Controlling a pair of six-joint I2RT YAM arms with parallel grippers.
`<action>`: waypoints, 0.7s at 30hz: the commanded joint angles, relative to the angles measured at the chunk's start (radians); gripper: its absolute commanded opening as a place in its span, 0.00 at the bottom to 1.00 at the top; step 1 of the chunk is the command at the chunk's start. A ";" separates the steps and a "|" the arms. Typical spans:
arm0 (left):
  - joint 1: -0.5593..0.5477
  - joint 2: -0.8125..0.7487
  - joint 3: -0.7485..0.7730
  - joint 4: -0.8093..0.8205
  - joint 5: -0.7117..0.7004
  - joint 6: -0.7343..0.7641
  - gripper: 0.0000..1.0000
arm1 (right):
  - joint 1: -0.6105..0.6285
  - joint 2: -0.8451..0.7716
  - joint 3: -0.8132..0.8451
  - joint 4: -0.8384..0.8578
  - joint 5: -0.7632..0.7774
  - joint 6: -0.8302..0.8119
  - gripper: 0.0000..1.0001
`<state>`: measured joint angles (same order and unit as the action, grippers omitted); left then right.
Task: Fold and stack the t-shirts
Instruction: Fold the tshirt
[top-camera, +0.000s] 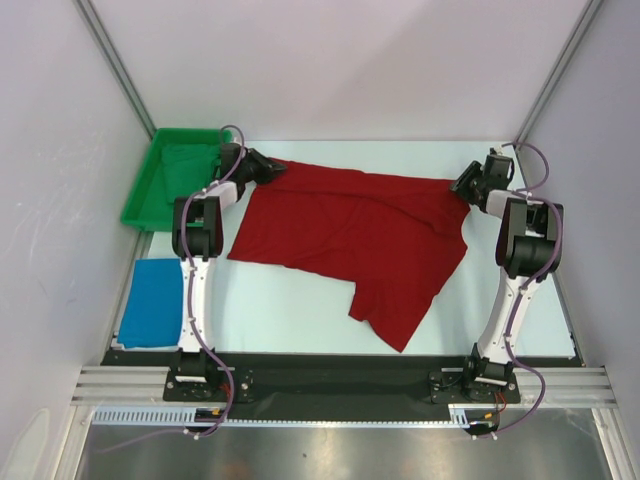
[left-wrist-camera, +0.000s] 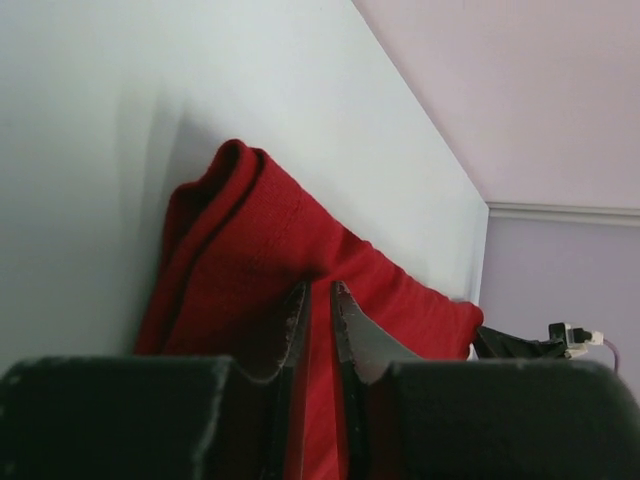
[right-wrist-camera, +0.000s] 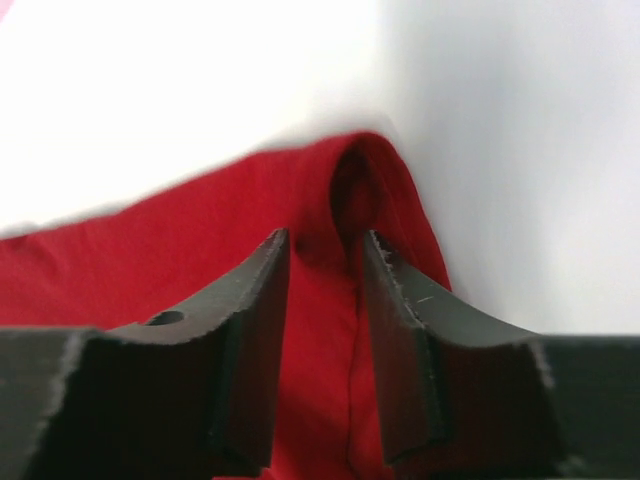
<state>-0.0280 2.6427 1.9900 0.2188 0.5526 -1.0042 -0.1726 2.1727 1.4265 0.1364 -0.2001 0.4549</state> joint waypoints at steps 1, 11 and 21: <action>0.007 0.020 0.047 0.025 -0.017 -0.042 0.17 | -0.007 0.024 0.060 0.049 0.001 0.004 0.39; 0.017 0.060 0.090 -0.007 -0.026 -0.045 0.15 | -0.021 0.094 0.127 0.046 -0.006 0.037 0.10; 0.025 0.102 0.174 -0.050 -0.042 -0.022 0.13 | -0.031 0.079 0.108 -0.012 0.195 0.067 0.00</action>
<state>-0.0212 2.7132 2.0918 0.2104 0.5461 -1.0447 -0.1886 2.2639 1.5162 0.1524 -0.1371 0.5102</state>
